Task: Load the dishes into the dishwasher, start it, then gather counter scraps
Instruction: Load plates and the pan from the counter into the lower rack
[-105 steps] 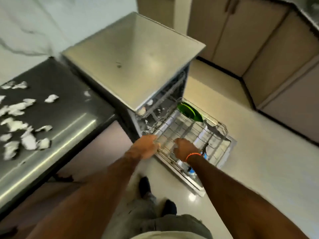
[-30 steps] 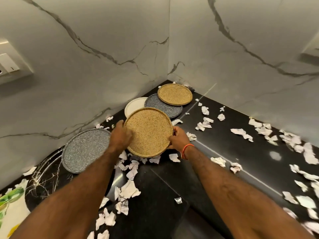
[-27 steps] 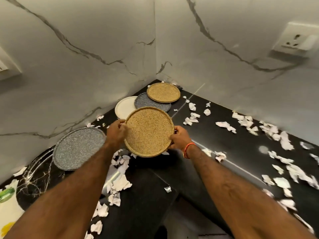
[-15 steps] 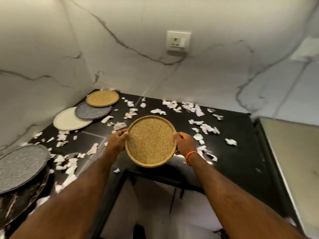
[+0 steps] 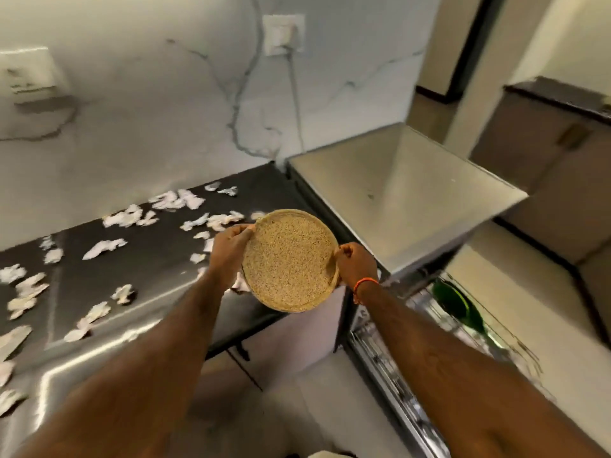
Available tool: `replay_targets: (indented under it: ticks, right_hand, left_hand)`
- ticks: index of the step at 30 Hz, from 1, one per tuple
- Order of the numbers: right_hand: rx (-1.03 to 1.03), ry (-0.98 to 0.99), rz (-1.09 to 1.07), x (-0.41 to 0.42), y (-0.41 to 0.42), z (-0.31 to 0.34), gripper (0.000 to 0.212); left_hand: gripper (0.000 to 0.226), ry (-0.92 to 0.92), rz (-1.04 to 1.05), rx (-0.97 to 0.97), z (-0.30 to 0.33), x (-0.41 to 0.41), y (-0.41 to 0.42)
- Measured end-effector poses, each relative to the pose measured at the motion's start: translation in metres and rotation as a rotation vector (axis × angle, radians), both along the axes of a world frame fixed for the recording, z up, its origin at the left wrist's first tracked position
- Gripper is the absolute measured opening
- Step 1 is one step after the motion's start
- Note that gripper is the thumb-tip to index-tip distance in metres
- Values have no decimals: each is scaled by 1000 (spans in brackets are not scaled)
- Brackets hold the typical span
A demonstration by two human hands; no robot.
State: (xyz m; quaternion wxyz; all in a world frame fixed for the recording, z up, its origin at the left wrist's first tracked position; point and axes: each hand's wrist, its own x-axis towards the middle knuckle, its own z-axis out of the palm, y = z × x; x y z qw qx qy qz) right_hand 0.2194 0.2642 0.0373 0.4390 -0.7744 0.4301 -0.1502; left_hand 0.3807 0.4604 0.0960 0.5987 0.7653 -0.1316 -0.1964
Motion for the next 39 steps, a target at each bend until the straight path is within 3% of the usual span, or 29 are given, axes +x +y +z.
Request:
replay_targets:
  ticks: [4,12,15,27,32,39]
  right_hand:
    - [78,68,-282,-61,-26,-31,25]
    - [139,131,-618,-191,-63,-72,7]
    - [146,141,-719,-235,-80,-73,13]
    - [222,163,-923,-377,-159,-130,9]
    - [232,193,-975,-418,-194,-183,6]
    - [150,218,-1064,-468,-299,-291,20]
  left_hand:
    - [14,-18,-194,16,-14,-26,-85]
    - [28,-126,-860,137,-40,-109,-195]
    - [29,-214,-1011,221,-52,-145,-235]
    - [34,-306,-1234,403,-140,-267,-356]
    - [32,-296,-1290,425,-201,-308,-418]
    - [31,-307,-1358,409,-327,-365,-558]
